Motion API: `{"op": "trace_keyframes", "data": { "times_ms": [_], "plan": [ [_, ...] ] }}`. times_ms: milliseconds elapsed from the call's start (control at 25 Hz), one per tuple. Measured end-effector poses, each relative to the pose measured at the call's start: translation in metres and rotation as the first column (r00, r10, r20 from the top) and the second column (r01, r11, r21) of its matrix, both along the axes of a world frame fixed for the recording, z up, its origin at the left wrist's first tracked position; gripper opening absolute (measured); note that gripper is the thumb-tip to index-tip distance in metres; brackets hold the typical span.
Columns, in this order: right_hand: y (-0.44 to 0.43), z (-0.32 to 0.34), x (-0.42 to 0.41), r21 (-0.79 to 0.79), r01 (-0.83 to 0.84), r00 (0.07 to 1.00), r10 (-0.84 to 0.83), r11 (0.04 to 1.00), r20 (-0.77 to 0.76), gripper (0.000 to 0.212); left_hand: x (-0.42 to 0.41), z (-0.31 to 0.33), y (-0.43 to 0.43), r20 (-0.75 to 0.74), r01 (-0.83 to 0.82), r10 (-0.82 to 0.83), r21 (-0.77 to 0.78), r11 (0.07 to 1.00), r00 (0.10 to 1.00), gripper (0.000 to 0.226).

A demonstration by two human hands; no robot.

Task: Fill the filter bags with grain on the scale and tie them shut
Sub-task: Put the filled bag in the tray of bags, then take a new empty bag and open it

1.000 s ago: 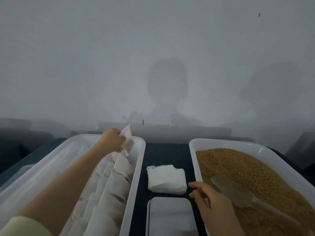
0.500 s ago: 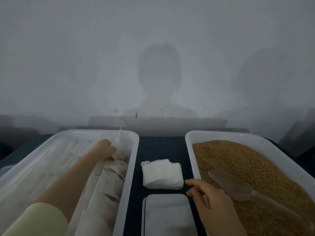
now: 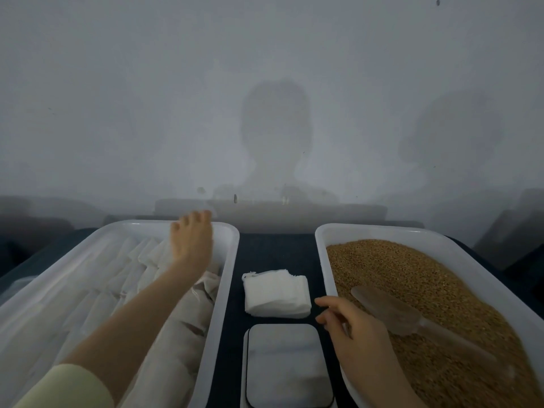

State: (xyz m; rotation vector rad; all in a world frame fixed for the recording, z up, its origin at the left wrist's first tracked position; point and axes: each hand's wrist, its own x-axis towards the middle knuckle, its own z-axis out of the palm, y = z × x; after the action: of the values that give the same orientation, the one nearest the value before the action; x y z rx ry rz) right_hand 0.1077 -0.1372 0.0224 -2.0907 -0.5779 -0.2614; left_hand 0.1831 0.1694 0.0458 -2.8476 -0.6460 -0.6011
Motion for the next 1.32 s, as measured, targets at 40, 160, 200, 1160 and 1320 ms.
{"op": "trace_keyframes", "data": {
  "times_ms": [40,160,200,1160,1320],
  "plan": [
    [0.0,0.0,-0.001,0.017,0.009,1.0,-0.009,1.0,-0.002,0.023,0.003,0.006,-0.019,0.005,0.157,-0.157,0.002,0.988,0.988,0.027],
    [0.0,0.001,-0.001,0.028,0.034,0.999,-0.034,0.999,0.017,0.022,0.001,0.001,-0.078,-0.298,0.443,-0.472,-0.165,0.881,0.829,0.027],
    [0.0,0.001,-0.001,0.023,0.037,0.999,-0.037,0.999,0.022,0.022,-0.002,-0.006,-0.093,-0.416,0.431,-0.483,-0.217,0.876,0.771,0.034],
    [0.004,0.005,-0.011,-0.312,-0.182,0.959,0.239,0.932,0.154,0.045,-0.108,-0.001,-0.122,0.292,0.326,-0.154,-0.9,0.29,0.944,0.021],
    [0.005,0.003,-0.013,-0.386,-0.159,0.941,0.257,0.909,0.219,0.028,-0.118,-0.015,-0.127,0.243,0.259,-0.144,-0.96,0.107,0.959,0.03]
  ]
}}
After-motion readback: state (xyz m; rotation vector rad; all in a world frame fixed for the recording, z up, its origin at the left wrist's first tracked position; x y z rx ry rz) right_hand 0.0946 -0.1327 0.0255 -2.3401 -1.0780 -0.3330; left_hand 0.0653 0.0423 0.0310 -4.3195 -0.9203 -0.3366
